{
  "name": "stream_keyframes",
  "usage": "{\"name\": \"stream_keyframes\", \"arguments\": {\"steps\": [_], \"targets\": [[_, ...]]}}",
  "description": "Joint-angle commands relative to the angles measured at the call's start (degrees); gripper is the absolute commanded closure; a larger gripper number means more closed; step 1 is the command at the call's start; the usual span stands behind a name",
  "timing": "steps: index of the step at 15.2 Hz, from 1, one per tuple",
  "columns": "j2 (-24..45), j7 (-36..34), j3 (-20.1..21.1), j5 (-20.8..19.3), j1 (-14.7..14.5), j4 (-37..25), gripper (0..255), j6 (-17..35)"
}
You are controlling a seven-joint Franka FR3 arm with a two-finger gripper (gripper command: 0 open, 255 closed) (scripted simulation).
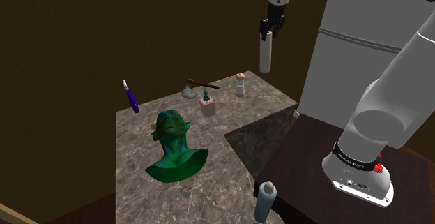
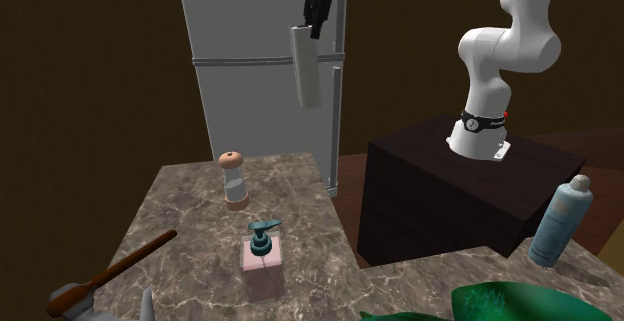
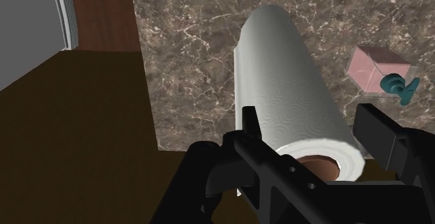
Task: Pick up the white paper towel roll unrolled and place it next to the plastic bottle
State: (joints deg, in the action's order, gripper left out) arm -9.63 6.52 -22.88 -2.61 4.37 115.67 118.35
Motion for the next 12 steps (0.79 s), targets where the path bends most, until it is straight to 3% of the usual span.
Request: {"name": "stream_keyframes", "arguments": {"steps": [1,6,12], "targets": [[-0.21,-0.02,0.04,-0.07,0.01,-0.84,255,-1.06],[-10.04,-7.14,4.55,-3.92,-0.71,8.78,255,-1.10],[-20.61,-14.85,10.69,-5.50,-1.29,18.16,255,-2.77]]}}
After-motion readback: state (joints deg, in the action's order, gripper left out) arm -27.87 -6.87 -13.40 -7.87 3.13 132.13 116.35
